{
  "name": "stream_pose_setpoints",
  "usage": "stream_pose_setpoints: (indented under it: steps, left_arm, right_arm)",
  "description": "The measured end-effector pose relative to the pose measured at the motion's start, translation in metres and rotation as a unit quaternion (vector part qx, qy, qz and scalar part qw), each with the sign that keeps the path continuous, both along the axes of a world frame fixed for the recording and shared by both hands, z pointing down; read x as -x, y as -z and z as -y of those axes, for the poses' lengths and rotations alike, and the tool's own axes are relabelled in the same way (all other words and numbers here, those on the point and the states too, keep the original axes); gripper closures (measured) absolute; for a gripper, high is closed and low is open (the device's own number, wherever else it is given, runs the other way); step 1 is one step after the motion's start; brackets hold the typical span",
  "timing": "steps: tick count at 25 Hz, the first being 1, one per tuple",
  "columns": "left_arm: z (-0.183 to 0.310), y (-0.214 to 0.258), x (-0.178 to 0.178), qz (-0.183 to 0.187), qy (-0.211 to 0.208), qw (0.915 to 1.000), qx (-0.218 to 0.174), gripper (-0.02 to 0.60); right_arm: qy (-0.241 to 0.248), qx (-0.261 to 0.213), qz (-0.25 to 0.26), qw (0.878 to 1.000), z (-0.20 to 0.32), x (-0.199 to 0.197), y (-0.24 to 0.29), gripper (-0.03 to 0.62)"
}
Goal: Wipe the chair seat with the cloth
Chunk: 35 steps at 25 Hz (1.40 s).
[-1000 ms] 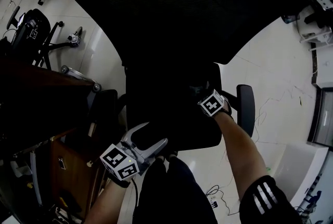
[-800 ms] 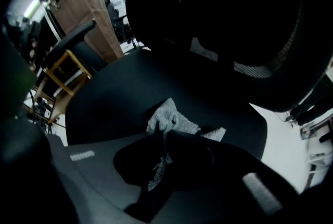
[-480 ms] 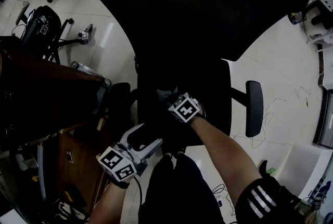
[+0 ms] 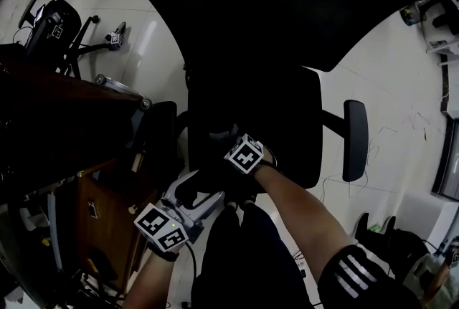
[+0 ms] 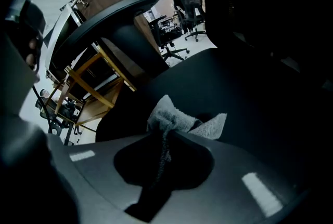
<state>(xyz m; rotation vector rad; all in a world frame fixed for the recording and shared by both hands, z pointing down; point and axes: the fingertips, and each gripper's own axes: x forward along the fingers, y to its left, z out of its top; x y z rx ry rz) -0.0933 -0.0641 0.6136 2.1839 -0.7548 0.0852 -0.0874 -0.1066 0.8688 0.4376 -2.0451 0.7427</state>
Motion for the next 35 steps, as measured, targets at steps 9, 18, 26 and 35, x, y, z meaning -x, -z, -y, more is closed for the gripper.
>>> stream_pose_setpoints:
  steps: [9, 18, 26, 35]
  left_arm:
    - [-0.009, 0.002, -0.052, -0.017, -0.046, 0.9987, 0.009, 0.26]
    - [-0.019, 0.007, -0.077, -0.022, -0.076, 0.9968, 0.01, 0.261]
    - [-0.021, 0.02, -0.043, -0.004, -0.052, 0.9987, 0.003, 0.261]
    - [-0.031, 0.017, 0.024, 0.013, 0.007, 0.9998, 0.013, 0.261]
  right_arm:
    - [-0.045, -0.005, -0.087, 0.995, -0.02, -0.158, -0.006, 0.559]
    - [-0.119, 0.021, -0.135, 0.983, -0.038, -0.247, -0.003, 0.559]
    - [-0.098, -0.017, -0.01, 0.995, -0.028, -0.132, 0.044, 0.559]
    - [0.014, 0.01, 0.064, 0.998, -0.073, 0.064, 0.049, 0.559]
